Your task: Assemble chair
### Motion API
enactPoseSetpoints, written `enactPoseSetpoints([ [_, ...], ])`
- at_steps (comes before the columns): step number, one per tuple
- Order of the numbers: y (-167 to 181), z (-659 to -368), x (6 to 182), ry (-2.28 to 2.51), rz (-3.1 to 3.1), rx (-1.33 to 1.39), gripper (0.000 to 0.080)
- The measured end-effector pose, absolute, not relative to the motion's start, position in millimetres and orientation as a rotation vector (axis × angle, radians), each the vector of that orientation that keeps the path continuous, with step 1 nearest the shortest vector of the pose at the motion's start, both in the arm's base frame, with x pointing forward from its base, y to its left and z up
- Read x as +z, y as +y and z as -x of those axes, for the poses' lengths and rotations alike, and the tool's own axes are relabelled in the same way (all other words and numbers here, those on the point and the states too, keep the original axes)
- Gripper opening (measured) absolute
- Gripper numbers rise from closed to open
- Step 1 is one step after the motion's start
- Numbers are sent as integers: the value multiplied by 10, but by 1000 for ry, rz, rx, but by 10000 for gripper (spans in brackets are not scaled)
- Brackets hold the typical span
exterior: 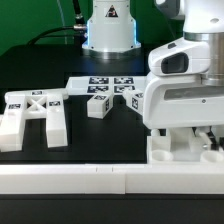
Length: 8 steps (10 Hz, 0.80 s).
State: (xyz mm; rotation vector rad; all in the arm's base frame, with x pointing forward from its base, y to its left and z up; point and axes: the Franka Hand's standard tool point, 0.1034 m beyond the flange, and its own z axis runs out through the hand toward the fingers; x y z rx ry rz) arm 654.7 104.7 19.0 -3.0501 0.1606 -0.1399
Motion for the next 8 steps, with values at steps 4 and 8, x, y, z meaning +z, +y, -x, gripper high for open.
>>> enactPoseSetpoints([
  [4,901,-6358,427,91,3064,-141,556],
  [8,898,-5930,659,26,3073,-119,644],
])
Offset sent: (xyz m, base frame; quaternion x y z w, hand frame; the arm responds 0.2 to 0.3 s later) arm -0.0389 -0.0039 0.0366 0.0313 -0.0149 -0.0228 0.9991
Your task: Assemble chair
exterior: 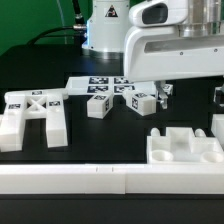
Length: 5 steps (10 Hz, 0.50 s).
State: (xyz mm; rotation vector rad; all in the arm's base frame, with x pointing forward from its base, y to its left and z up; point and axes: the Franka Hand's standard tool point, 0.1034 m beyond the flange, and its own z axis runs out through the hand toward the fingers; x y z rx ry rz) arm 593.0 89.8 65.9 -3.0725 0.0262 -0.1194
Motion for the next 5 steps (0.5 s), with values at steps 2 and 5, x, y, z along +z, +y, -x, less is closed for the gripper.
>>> enactPoseSetpoints([
  [2,891,-5943,644,28,3073,-119,648],
  [5,794,-5800,593,-154,3082,-142,648],
])
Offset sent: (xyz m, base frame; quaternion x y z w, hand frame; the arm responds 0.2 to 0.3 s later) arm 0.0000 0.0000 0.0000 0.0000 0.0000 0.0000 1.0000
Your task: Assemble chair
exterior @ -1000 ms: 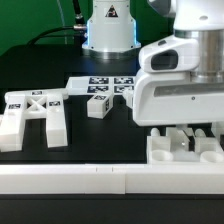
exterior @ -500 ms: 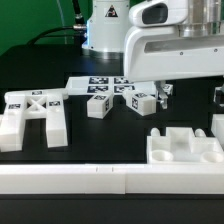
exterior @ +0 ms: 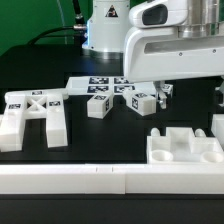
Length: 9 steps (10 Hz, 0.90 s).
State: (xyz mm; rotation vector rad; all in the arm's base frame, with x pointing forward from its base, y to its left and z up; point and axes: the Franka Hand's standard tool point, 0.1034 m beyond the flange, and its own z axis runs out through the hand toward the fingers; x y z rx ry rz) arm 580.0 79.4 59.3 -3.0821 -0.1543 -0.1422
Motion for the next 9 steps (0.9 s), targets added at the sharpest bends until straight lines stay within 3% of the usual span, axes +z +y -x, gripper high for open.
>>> enactPoseSetpoints([
  [4,304,-5377,451,-325,3104,-122,648],
  [7,327,-5377,444,-325,3103,-120,648],
  [9,283,-5369,436,-667,3069,-114,648],
])
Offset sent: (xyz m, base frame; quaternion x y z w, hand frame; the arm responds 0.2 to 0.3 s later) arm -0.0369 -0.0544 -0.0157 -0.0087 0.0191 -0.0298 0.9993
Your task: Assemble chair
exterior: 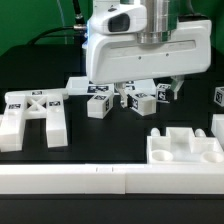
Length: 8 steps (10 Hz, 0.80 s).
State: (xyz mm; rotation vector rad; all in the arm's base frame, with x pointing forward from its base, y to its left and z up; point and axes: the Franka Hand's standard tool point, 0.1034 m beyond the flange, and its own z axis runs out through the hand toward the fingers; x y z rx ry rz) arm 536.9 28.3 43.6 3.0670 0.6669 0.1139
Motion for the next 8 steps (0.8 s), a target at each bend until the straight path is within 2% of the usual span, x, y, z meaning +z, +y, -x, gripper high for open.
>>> enactPoseSetpoints([
  [3,212,-5166,334,860,-3031,53,648],
  [6,247,-5153,329,852,-3042,9,648],
  [8,395,-5079,383,736,-3063,-236,648],
])
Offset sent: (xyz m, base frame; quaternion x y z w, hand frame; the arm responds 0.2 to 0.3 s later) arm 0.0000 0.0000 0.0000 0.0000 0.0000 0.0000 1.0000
